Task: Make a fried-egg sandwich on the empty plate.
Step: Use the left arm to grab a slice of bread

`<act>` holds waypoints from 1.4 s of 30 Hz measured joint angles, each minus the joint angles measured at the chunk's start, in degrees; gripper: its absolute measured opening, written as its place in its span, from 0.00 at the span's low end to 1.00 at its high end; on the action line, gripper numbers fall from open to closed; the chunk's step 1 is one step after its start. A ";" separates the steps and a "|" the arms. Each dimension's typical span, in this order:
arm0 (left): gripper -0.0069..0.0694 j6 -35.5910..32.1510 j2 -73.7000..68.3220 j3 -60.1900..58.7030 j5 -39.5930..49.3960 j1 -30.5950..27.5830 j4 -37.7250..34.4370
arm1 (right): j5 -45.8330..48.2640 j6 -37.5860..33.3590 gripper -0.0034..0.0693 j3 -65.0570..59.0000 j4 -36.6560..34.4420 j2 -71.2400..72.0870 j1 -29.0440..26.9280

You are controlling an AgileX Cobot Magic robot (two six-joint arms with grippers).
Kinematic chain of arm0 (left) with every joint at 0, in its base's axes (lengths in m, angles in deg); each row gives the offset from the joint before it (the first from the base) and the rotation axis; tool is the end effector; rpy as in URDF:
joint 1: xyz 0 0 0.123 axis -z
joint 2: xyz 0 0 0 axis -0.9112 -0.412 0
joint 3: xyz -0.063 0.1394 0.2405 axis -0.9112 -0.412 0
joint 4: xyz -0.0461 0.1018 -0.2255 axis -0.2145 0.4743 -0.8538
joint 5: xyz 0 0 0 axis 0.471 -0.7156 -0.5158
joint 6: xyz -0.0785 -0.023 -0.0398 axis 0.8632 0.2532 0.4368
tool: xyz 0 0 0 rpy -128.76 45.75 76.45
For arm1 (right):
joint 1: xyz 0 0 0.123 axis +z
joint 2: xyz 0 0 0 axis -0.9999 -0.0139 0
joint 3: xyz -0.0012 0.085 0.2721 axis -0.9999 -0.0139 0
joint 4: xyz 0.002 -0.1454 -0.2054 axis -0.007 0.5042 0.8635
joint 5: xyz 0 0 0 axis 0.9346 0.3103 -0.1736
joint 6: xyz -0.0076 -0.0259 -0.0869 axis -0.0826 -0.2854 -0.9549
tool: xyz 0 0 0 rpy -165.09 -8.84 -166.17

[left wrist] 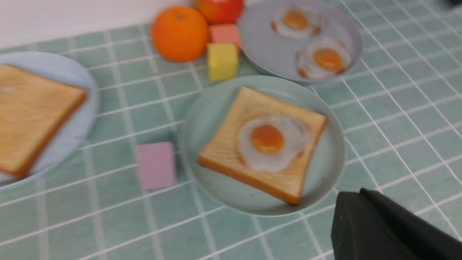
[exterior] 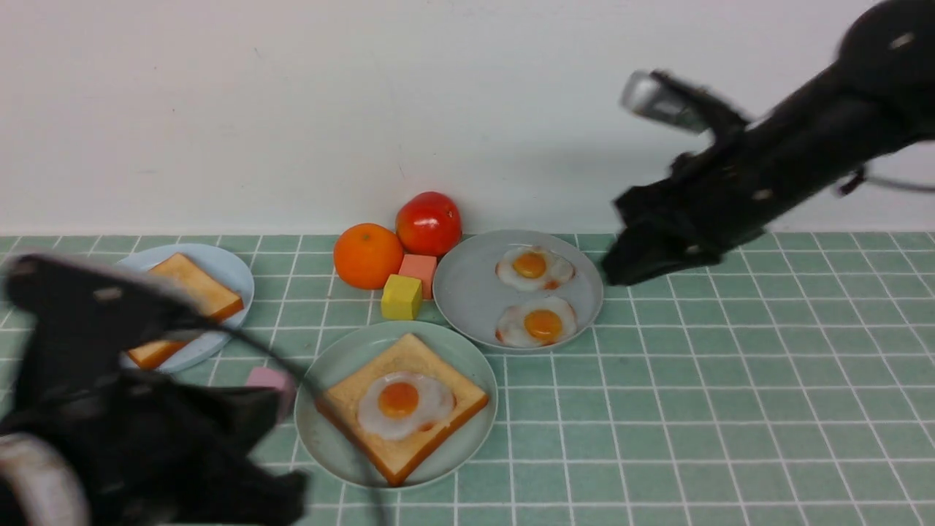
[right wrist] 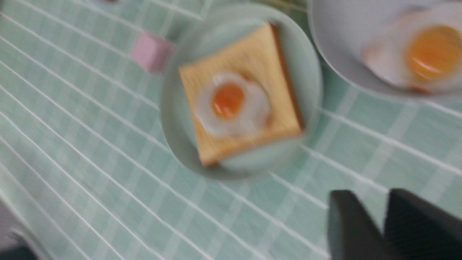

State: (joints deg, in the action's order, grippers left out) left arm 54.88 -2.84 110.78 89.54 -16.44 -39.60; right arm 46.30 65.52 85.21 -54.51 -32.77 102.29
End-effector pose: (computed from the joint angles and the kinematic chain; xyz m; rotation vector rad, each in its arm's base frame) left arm 0.1385 -0.1199 0.2868 0.4183 2.0961 -0.3721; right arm 0.3432 0.1258 0.3171 -0.4967 2.5913 0.7545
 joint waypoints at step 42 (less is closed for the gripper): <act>0.58 -86.61 -52.07 22.95 -18.79 -52.10 -48.09 | 0.37 2.22 0.06 -24.57 4.11 42.11 0.14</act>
State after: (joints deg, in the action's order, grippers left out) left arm -31.73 -54.91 133.73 70.75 -68.55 -87.69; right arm 46.67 67.73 60.64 -50.40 9.34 102.43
